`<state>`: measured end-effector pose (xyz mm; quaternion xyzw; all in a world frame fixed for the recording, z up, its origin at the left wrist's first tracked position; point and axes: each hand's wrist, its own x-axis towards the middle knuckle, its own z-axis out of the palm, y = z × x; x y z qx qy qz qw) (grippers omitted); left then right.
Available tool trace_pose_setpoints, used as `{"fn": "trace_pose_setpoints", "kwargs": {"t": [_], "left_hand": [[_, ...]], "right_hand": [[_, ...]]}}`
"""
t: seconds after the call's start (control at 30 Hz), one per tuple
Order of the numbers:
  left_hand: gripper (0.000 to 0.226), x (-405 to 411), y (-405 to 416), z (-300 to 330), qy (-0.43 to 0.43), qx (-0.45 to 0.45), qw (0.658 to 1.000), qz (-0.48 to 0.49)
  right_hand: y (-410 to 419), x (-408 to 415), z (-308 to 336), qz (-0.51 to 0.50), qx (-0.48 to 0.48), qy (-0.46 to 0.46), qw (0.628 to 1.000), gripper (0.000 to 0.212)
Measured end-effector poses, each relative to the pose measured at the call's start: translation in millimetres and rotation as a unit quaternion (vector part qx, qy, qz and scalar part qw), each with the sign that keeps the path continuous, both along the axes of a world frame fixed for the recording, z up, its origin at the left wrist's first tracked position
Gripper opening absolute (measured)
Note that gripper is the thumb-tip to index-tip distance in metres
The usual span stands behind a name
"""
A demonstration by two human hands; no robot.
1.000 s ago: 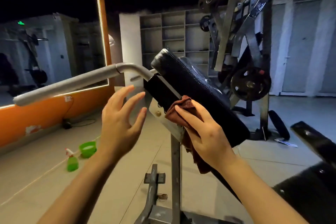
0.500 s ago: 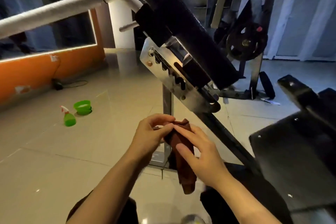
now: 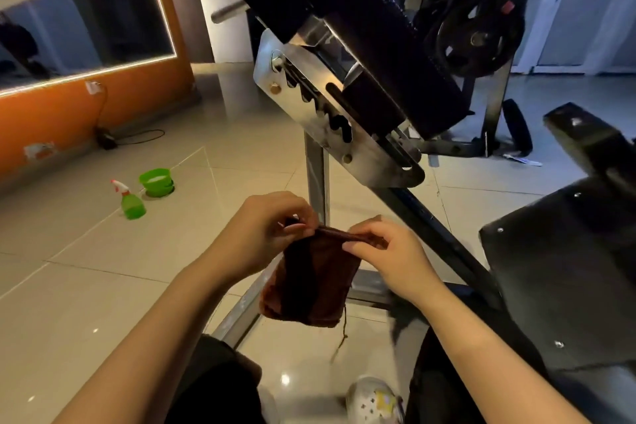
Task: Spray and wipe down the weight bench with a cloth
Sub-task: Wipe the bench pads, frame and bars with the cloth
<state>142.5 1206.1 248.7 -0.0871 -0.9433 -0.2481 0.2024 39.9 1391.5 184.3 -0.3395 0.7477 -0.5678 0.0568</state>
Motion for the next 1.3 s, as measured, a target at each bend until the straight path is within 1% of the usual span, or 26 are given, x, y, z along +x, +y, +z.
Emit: {"fn": "trace_pose_setpoints", "kwargs": {"t": [0.1,0.17,0.23,0.33,0.4,0.47,0.57,0.7,0.8,0.93,1.03,1.1,1.17,1.23,1.27,1.3], "left_hand": [[0.018,-7.6,-9.3,-16.0,-0.065,-0.016,0.998,-0.023],[0.022,-10.8,-12.6,-28.3,-0.120,0.008,0.992,-0.030],[0.024,-14.1,-17.6,-40.5,-0.164,0.023,0.986,-0.022],[0.019,-20.6,-27.1,-58.0,-0.183,0.030,0.983,-0.008],[0.014,-25.4,-28.4,-68.5,-0.190,0.050,0.980,-0.009],[0.013,-30.1,-25.7,-78.5,-0.212,0.068,0.975,-0.010],[0.016,-39.0,-23.2,-87.4,-0.238,0.027,0.971,-0.003],[0.022,-49.3,-28.8,-85.4,-0.214,0.068,0.973,0.050],[0.024,-52.7,-33.9,-84.0,-0.191,0.061,0.978,0.063],[0.016,-52.4,-39.0,-83.4,-0.119,0.005,0.988,0.099],[0.008,-53.7,-43.6,-83.7,-0.059,-0.049,0.984,0.161],[0.012,-56.8,-47.9,-83.8,-0.036,-0.061,0.974,0.215],[0.017,-62.7,-50.9,-83.4,-0.025,-0.064,0.964,0.256],[0.017,-70.1,-51.6,-82.2,-0.021,-0.040,0.956,0.291],[0.016,-74.3,-52.8,-81.3,0.000,-0.005,0.953,0.302],[0.015,-79.1,-53.5,-80.0,0.041,0.036,0.952,0.300]], "right_hand": [[1.5,-2.6,-8.0,0.001,0.029,0.019,0.999,0.020],[3.1,-2.2,-14.5,0.000,0.037,0.010,0.999,0.027],[3.7,-1.9,-22.1,0.006,0.071,0.010,0.997,0.028],[3.2,-4.2,-34.7,0.002,0.132,0.033,0.991,0.025],[3.7,-8.4,-39.6,-0.013,0.155,0.051,0.986,0.026],[4.6,-14.0,-42.5,-0.023,0.176,0.065,0.982,0.028],[3.2,-22.2,-41.1,-0.030,0.203,0.090,0.975,0.028],[-9.1,-42.6,-26.1,-0.033,0.207,0.120,0.970,0.017],[-22.1,-61.9,-18.6,-0.027,0.212,0.128,0.968,0.012],[-34.6,-73.7,-23.0,-0.029,0.189,0.113,0.975,0.023],[-48.3,-75.4,-25.9,-0.050,0.166,0.112,0.979,0.023],[-60.2,-73.9,-27.0,-0.070,0.141,0.113,0.981,0.022],[-70.8,-72.0,-26.7,-0.082,0.094,0.099,0.987,0.028],[-79.0,-69.6,-25.4,-0.091,0.057,0.124,0.986,0.036],[-82.1,-67.4,-24.7,-0.098,0.053,0.144,0.983,0.035],[-85.1,-66.7,-25.7,-0.107,0.048,0.165,0.979,0.030]]}}
